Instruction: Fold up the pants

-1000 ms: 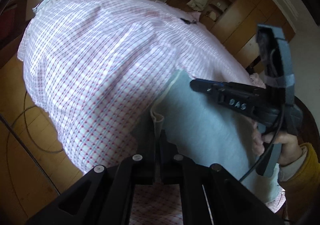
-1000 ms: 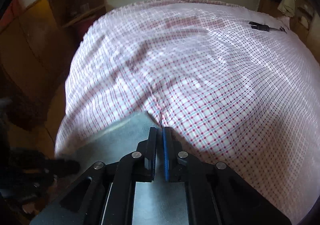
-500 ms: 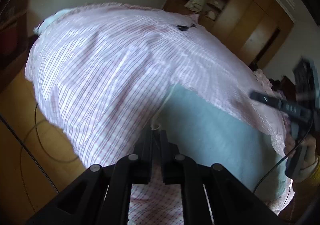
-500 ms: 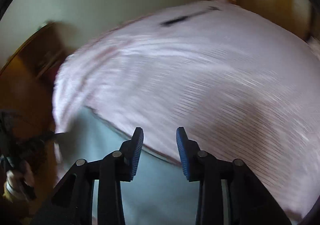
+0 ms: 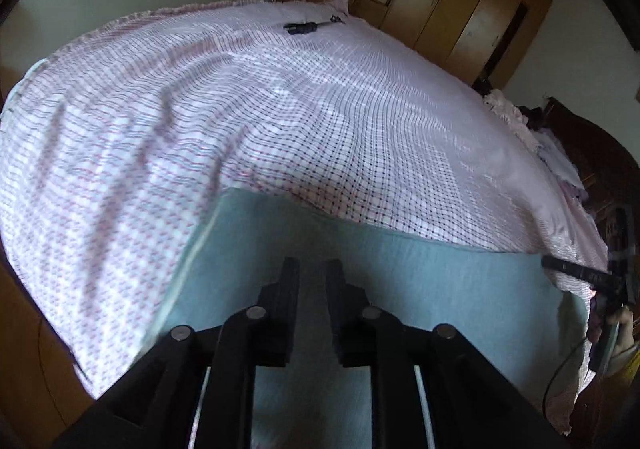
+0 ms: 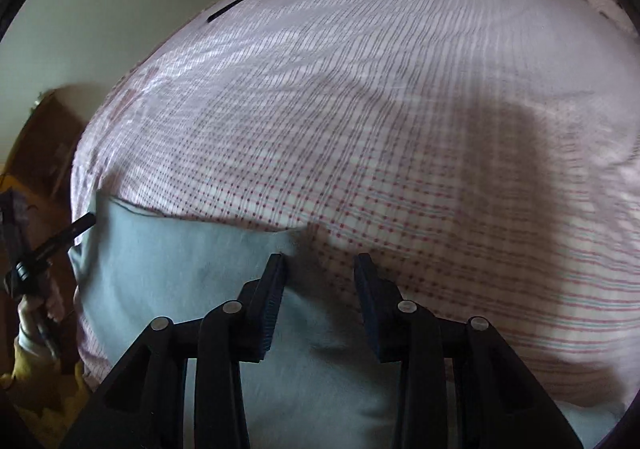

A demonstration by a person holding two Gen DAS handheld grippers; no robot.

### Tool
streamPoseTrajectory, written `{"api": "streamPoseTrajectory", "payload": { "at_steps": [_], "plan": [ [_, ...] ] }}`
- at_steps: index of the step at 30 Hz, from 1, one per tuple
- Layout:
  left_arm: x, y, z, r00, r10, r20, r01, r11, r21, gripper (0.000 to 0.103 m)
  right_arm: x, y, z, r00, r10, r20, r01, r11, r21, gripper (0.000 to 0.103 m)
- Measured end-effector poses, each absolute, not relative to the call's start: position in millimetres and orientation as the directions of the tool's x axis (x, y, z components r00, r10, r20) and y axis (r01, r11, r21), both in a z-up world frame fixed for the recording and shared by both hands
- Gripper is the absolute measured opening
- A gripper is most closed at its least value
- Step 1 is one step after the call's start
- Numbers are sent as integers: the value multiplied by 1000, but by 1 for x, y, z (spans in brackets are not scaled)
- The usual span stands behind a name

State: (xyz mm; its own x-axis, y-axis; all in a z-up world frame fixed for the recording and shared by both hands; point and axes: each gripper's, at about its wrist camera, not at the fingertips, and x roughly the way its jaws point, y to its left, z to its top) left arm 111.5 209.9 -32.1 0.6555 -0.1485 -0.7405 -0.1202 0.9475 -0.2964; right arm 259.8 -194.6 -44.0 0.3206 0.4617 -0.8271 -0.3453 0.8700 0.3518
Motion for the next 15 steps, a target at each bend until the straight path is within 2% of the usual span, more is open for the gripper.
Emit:
{"api": "streamPoseTrajectory", "payload": {
  "at_steps": [1, 2, 6, 11, 15],
  "plan": [
    [117, 209, -34, 653, -143, -744, -126, 948, -293, 17, 258, -193, -44, 331, 476, -815, -357, 862, 359, 9],
    [119, 208, -36, 649, -139, -748, -130, 949, -289, 20, 255, -189, -42, 334, 512, -791, -390, 839, 378, 0],
    [124, 201, -43, 632, -100, -769, -149, 957, -248, 26, 240, -179, -26, 451, 444, -774, -465, 857, 220, 0],
    [136, 196, -49, 631, -48, -774, -148, 972, -181, 30, 265, -185, -54, 427, 427, -797, -367, 887, 279, 0],
    [148, 199, -58, 640, -19, -769, -152, 977, -150, 32, 264, -187, -54, 442, 434, -785, -337, 891, 303, 0]
  ]
}}
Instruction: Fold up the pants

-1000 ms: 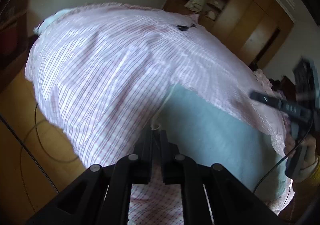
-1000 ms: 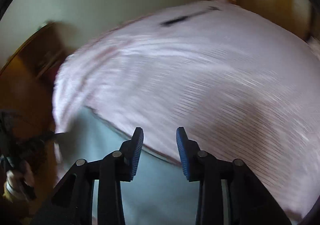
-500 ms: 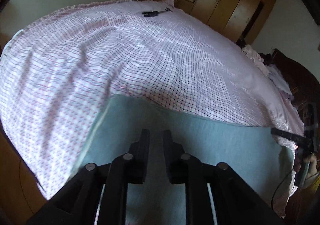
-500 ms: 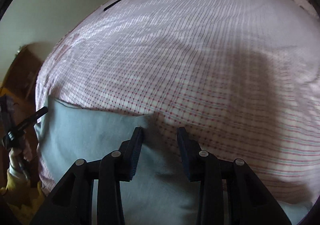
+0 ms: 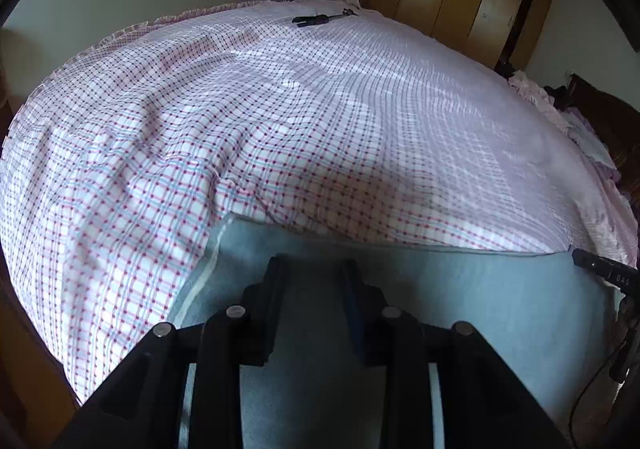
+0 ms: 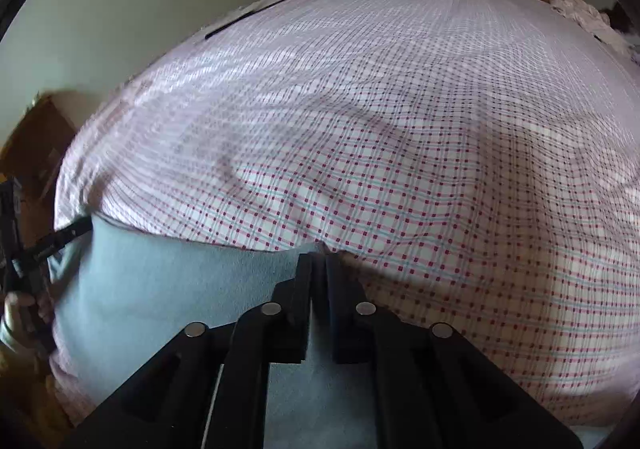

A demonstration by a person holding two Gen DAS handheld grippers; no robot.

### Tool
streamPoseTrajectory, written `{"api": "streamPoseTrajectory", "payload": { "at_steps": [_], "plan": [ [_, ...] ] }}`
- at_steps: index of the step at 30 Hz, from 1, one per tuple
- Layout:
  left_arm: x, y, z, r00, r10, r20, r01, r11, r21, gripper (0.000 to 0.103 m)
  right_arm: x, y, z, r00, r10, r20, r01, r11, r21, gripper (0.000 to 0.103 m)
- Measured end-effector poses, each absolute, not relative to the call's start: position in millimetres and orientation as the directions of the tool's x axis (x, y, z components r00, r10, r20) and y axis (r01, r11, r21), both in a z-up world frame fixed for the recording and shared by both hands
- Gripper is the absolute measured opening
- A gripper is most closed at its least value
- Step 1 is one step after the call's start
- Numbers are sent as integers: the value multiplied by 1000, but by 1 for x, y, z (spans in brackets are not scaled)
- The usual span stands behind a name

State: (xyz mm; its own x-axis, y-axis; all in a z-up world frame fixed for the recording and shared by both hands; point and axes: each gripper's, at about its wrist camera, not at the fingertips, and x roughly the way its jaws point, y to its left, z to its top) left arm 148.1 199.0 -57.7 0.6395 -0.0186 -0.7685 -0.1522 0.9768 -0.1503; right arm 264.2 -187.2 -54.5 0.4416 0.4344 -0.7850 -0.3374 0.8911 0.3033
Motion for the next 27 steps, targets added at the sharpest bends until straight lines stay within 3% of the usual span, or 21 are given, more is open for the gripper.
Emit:
{"api": "streamPoseTrajectory", "payload": {
  "at_steps": [4, 9, 14, 19, 27],
  "plan": [
    [154, 199, -57, 637, -23, -771, -141, 979, -146, 32, 251, -217, -33, 472, 449, -759, -253, 893, 372, 10],
    [143, 199, -43, 626, -44, -779, -141, 976, -168, 38, 215, -271, -4, 574, 394, -717, -147, 912, 384, 15],
    [133, 177, -22, 636, -84, -767, -68, 984, -165, 46, 174, -329, 5, 612, 289, -736, -20, 936, 351, 16],
    [133, 130, -5, 631, -131, -764, 38, 990, -139, 46, 139, -365, 3, 612, 207, -763, 66, 948, 310, 16],
    [139, 44, 7, 598, -243, -764, 199, 968, -153, 46, 135, -376, -7, 623, 188, -760, 81, 950, 301, 16]
  ]
}}
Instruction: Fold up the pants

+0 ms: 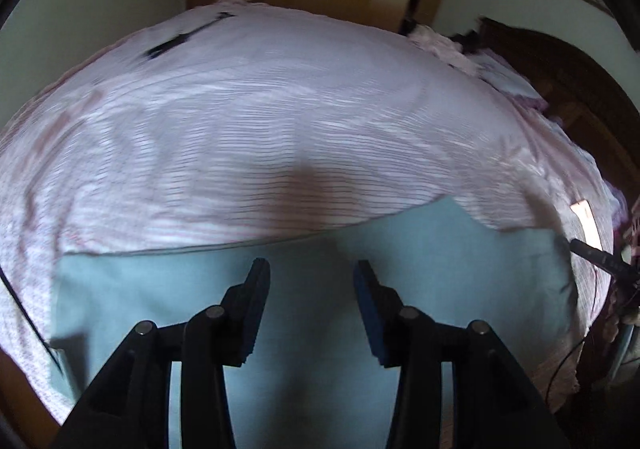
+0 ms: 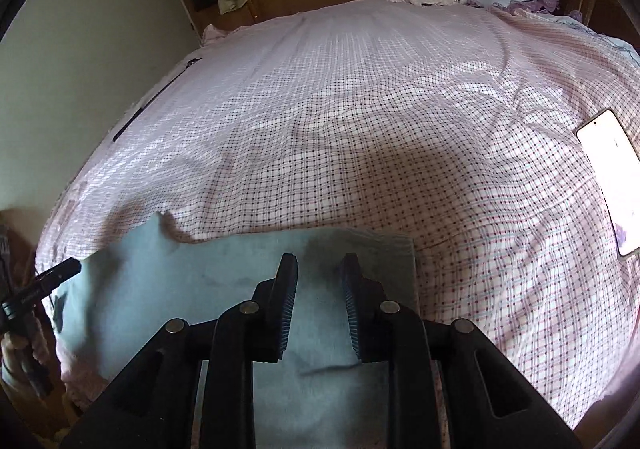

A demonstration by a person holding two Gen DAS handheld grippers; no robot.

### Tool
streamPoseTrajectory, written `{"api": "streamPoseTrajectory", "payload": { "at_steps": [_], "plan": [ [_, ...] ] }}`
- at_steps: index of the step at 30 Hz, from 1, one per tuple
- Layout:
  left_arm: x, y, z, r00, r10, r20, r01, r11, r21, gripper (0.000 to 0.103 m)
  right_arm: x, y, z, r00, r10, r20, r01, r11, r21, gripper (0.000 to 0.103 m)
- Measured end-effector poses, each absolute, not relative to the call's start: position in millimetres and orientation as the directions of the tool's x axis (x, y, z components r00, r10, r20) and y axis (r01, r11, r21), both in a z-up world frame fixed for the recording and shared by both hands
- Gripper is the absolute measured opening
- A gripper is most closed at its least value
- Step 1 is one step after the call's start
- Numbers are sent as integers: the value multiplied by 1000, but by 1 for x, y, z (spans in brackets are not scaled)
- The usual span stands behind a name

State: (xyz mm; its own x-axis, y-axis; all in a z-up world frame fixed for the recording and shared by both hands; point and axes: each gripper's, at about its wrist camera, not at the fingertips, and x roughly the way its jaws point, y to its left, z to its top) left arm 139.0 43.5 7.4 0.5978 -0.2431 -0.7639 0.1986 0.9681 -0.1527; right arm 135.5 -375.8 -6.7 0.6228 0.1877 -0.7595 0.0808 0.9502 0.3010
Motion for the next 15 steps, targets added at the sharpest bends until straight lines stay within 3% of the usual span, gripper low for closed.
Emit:
{"api": "streamPoseTrajectory", "payload": {
  "at_steps": [8, 11, 15],
  "plan": [
    [163, -37, -2, 570, -319, -757, 302, 938, -169, 46, 163, -369, -36, 580, 151, -800, 54, 973, 223, 16],
    [178, -54, -15, 563, -302, -769, 308, 941, -144, 46, 171, -378, -54, 579, 103, -808, 63, 983, 171, 9],
    [197, -65, -40, 542, -252, -802, 279, 954, -111, 45, 168, -389, -62, 606, 148, -781, 60, 971, 230, 8]
  ]
}}
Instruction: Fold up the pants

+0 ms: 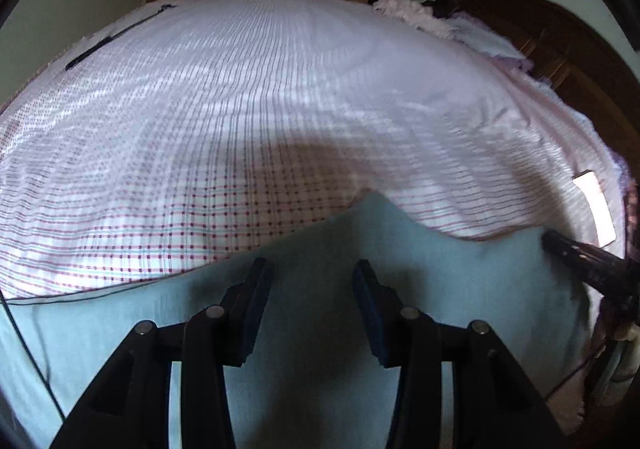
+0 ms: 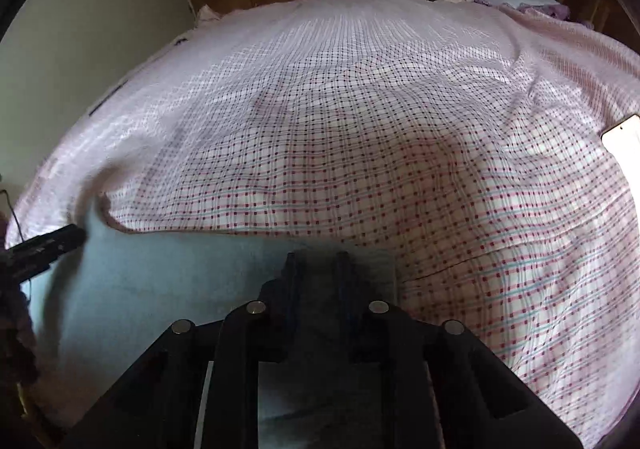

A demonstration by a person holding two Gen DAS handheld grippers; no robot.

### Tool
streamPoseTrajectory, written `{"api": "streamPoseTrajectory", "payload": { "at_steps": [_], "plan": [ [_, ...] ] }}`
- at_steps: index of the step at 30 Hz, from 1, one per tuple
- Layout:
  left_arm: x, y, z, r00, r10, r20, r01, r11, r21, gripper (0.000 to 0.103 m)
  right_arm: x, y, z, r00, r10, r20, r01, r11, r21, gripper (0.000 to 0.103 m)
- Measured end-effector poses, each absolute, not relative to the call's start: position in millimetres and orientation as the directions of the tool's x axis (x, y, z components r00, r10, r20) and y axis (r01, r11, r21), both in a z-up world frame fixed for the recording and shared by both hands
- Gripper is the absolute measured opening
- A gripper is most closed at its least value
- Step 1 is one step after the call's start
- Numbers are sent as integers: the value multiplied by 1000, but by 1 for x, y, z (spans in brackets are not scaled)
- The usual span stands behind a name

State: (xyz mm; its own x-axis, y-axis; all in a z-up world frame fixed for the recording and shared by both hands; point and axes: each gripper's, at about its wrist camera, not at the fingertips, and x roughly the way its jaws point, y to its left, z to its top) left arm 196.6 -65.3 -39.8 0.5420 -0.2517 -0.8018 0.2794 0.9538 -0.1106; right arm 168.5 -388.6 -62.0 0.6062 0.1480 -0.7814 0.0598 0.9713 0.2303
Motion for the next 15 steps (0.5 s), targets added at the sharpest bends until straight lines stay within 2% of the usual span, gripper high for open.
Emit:
{"api": "streamPoseTrajectory", "payload": {
  "at_steps": [5, 8, 12, 15],
  "plan": [
    [200, -71, -48, 577, -217, -787, 306, 951, -37, 47, 164, -392, -58, 610, 162, -775, 64, 965, 253, 8],
    [201, -66, -44, 564, -230, -793, 306, 950, -57, 47, 156, -398, -45, 611, 188, -769, 79, 952, 296, 10],
    [195, -50, -30, 565, -200, -800, 285, 958, -38, 47, 134, -404, -33, 618, 197, -761, 110, 937, 332, 24],
    [184, -30, -21, 583, -148, -799, 247, 969, 1, 47, 117, -403, -27, 623, 179, -761, 132, 935, 328, 25]
  ]
}}
